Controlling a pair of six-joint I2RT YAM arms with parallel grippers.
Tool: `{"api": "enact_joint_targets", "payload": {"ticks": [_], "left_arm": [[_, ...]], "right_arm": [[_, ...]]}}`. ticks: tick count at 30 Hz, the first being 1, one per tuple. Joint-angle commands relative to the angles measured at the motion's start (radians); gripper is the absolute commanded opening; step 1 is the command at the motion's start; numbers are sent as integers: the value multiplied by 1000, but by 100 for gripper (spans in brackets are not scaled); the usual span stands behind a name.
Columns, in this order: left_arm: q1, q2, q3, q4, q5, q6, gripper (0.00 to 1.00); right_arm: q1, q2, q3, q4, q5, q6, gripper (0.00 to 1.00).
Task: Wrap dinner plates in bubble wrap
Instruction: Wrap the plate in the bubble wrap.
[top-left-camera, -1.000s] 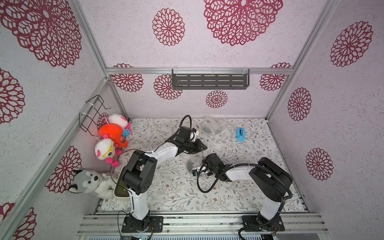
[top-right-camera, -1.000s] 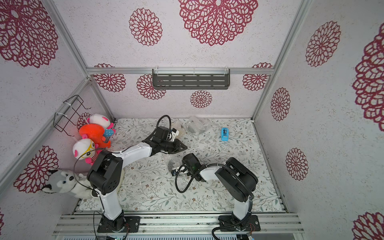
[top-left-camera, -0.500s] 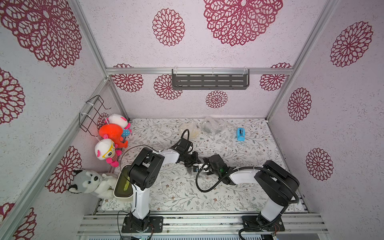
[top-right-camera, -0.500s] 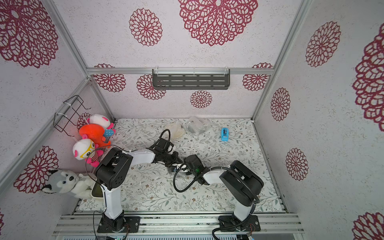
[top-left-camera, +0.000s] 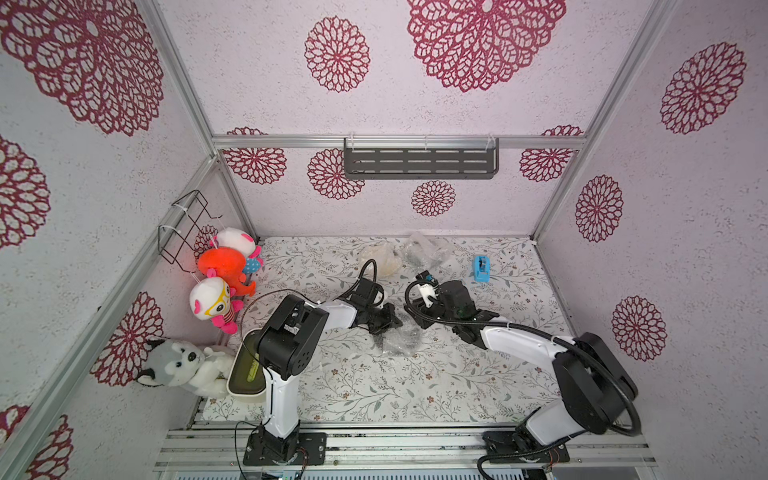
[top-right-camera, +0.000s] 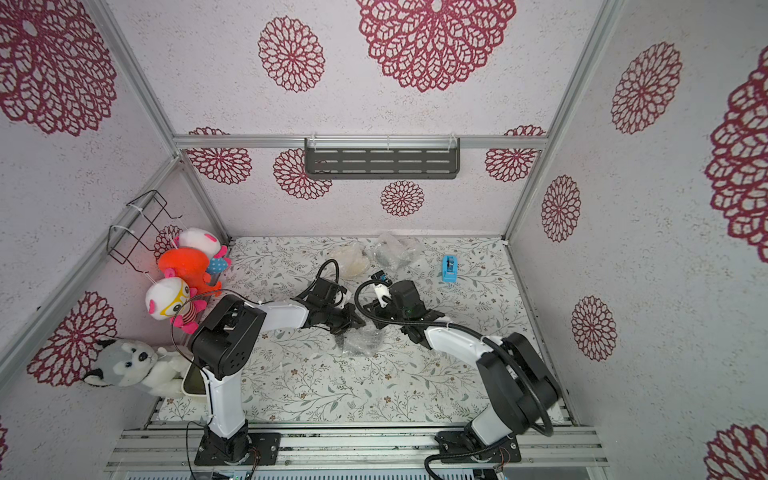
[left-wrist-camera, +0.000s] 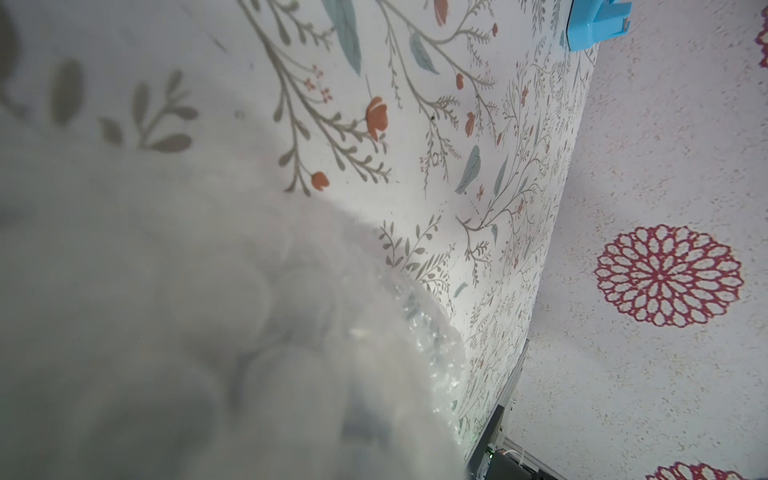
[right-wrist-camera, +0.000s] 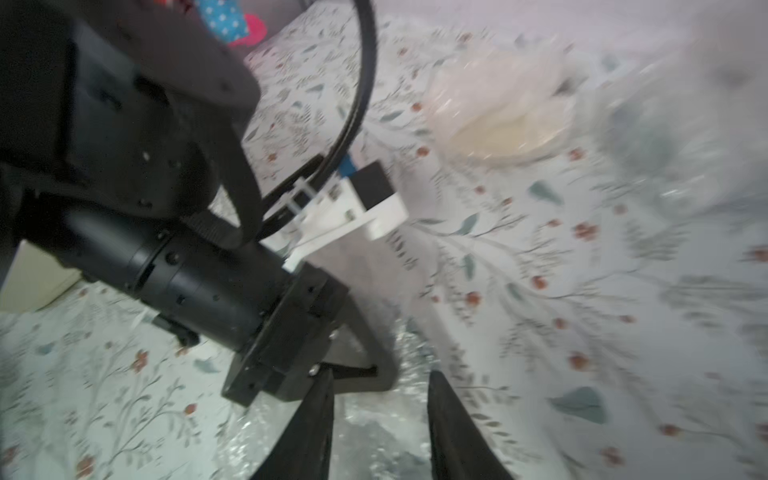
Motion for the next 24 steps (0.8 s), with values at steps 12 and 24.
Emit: {"api": "enact_joint_targets", "payload": {"ticks": [12,24], "left_arm": [[14,15,-16,-105,42,31,8],[295,-366,-124,-181,3,295,98]], "right_arm": [[9,281,-5,-135,-170,49,28],[9,275,-45,-111,-90,138,23]]}}
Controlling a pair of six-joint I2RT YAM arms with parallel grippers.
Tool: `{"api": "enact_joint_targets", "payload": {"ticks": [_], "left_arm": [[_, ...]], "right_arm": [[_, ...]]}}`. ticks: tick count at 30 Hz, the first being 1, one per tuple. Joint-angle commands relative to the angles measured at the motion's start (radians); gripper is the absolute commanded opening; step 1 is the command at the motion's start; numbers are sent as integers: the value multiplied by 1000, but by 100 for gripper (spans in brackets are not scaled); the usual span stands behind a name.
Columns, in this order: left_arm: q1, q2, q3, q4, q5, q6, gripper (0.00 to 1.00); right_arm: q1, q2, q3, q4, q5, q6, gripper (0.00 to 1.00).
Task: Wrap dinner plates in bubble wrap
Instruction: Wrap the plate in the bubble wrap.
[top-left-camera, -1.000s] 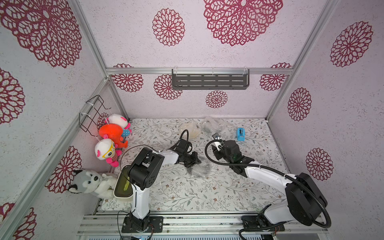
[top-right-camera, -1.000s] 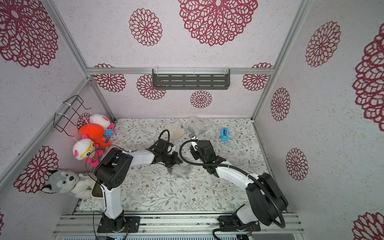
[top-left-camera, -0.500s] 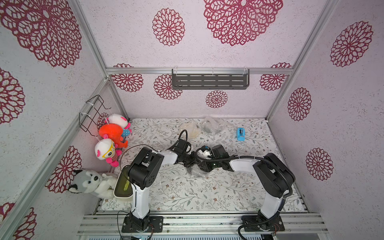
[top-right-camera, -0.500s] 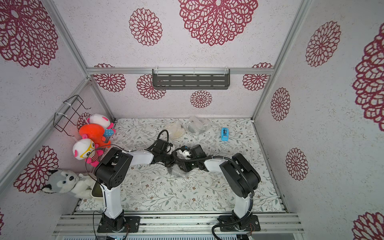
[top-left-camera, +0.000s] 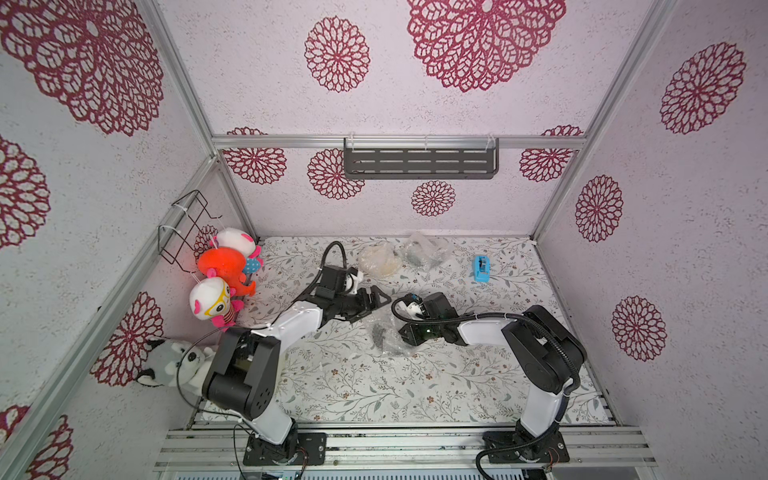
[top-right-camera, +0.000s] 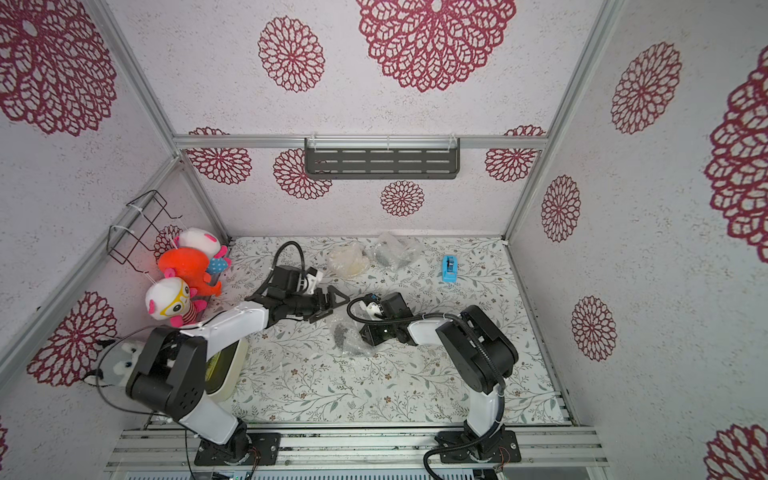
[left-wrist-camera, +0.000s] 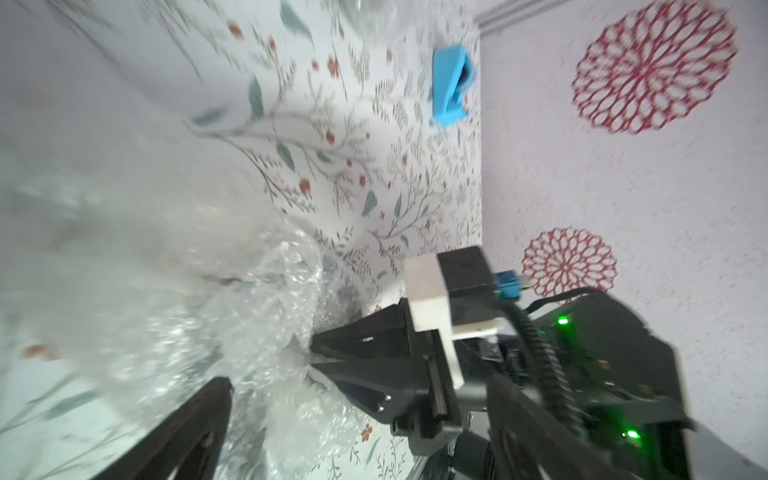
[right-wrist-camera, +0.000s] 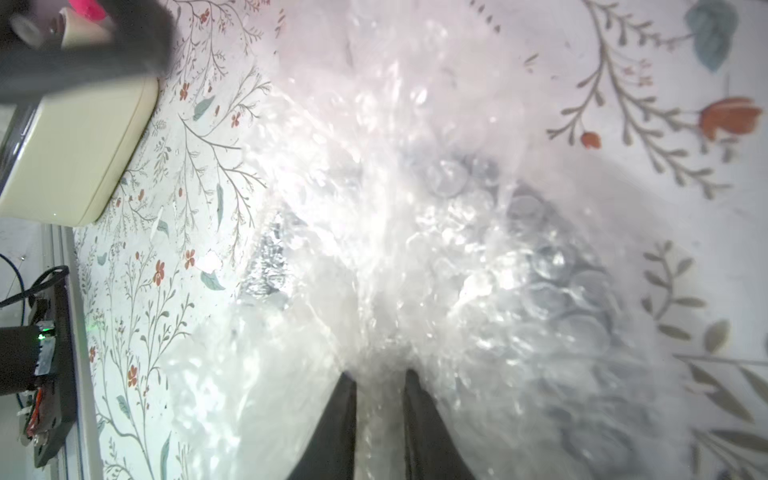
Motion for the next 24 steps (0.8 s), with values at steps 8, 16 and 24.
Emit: {"api": "enact_joint_targets", "payload": {"ticks": [8,16,24], "left_arm": [[149,323,219,-119,11,304,96],[145,545,369,-198,177,481,83],[133,636,439,-171,223,502,54]], "right_arm": [[6,26,-46,-114,94,54,22],[6,19,-39,-112,105,55,21],[6,18,-31,-118,109,54,20]]}}
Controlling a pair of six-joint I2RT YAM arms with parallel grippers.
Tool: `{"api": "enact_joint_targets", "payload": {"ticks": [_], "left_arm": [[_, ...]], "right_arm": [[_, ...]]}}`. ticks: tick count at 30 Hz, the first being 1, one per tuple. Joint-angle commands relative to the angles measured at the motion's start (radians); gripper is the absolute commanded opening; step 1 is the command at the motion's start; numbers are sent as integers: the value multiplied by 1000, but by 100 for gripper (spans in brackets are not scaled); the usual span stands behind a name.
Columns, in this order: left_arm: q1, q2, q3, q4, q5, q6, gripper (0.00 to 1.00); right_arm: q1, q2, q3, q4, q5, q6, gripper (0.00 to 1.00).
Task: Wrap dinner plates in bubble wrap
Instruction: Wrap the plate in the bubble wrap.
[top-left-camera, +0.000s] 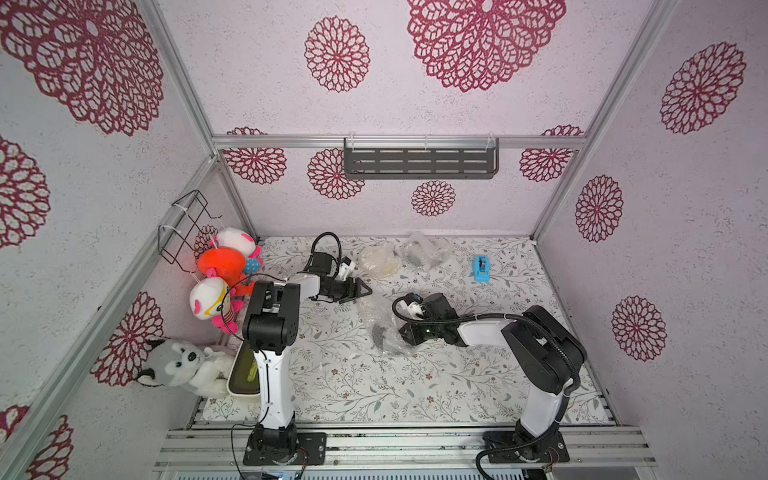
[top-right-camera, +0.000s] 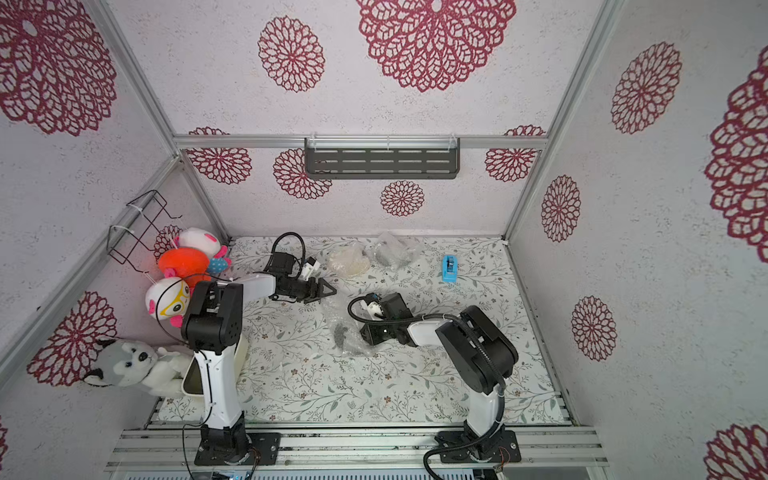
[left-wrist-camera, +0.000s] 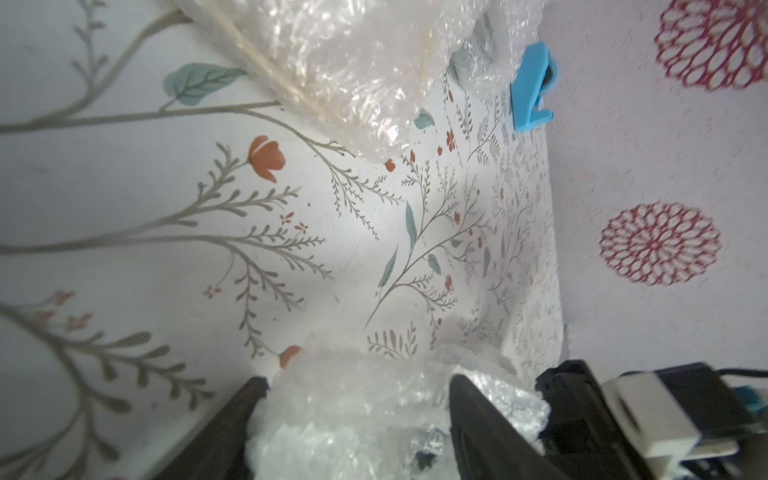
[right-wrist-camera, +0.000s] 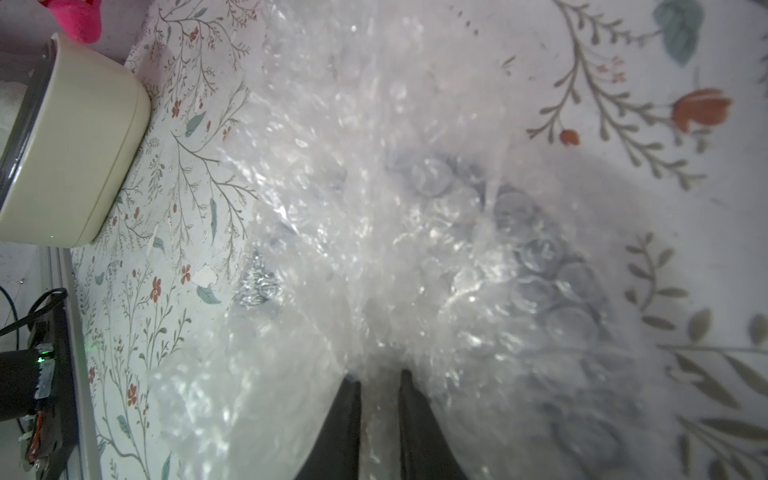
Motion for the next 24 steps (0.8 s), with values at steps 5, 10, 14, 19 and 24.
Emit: {"api": "enact_joint_targets", "payload": {"ticks": [5,10,14,19,24], "left_arm": [[-6,-3,-13,74,65,5,18],[-7,-99,-56,151,81,-100,0],[-50,-292,-266,426,73,-281,0],[-187,-429,-412,560,26,-399,0],[-334,-488,-527,580,-77,-413,0]], "right_arm": [[4,20,-22,-138,81,16,19],[3,17,-25,-135,80,51,18],[-2,20,-19,-144,70,102,18],[-20,28,14,-201,59,193,18],[-41,38,9,-180,25,324,19]]}}
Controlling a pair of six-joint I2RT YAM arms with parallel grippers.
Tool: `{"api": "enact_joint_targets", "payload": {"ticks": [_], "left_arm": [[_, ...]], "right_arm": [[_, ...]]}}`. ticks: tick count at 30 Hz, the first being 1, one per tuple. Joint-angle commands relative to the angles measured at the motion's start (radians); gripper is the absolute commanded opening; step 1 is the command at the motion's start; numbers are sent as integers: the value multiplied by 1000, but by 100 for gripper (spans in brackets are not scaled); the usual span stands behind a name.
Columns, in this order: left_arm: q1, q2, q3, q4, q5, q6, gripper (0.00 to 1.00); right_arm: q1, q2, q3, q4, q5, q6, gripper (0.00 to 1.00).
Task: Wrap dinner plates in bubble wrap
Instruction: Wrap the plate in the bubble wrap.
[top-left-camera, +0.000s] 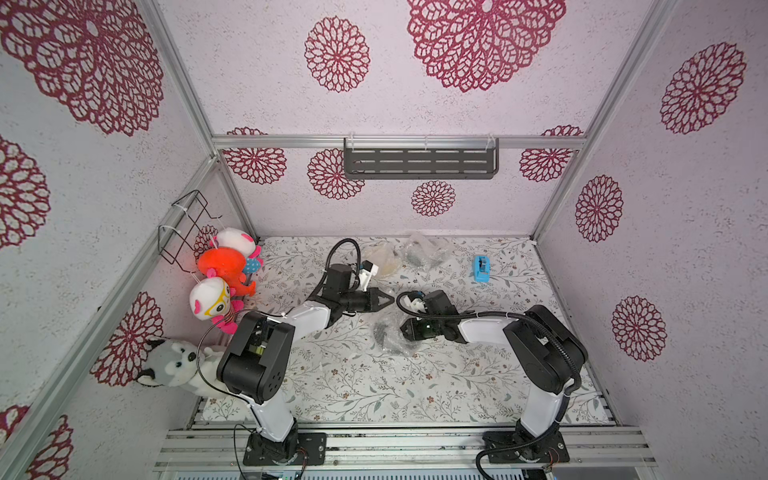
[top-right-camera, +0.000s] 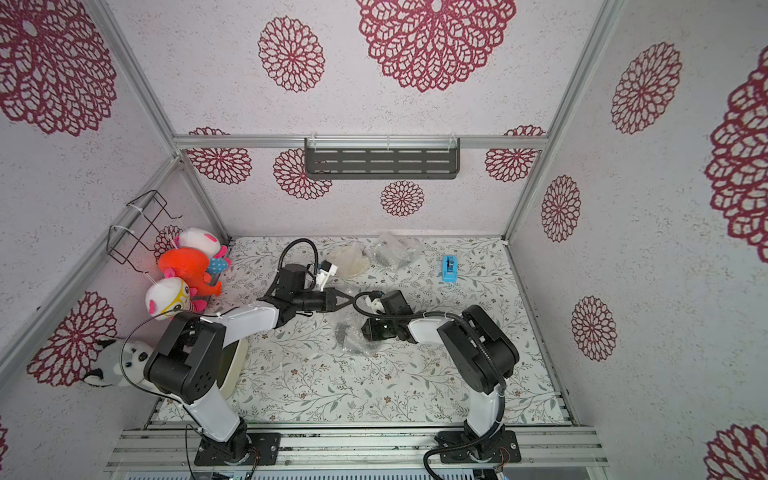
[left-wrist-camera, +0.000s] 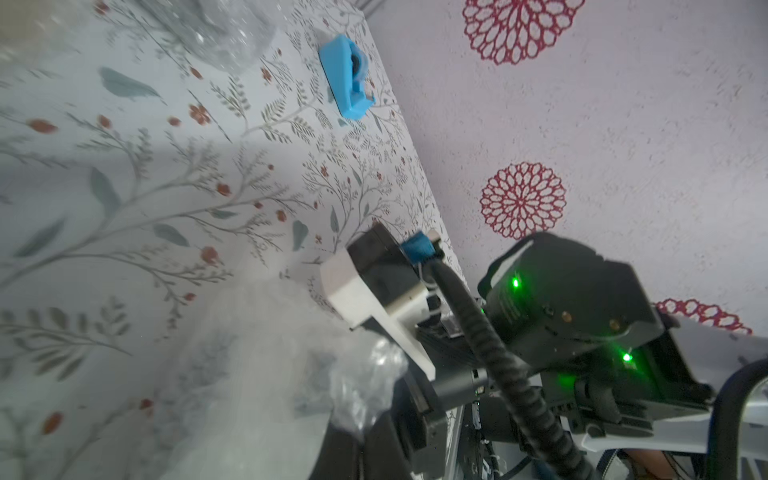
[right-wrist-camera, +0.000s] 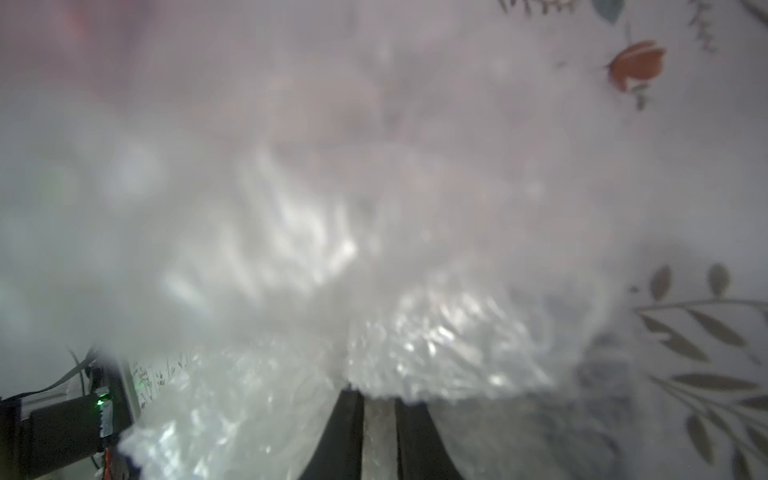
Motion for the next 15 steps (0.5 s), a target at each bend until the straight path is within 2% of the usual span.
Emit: {"api": "enact_joint_targets", "payload": {"ticks": [1,7,10,15], "left_arm": [[-75,-16,-51,77,-47,-53,0],[-212,127,17,-141,-113,71,0],[-217,175,-1,-155,-134,97,0],[-218,223,-43,-180,-193,150,0]], "right_arm": [[-17,39,-29,-109,39,139,19],[-18,25,-48,-66,65,259,22],[-24,-28,-59,-68,136,295,25],[-55,-124,-85,54,174,381,31]]}}
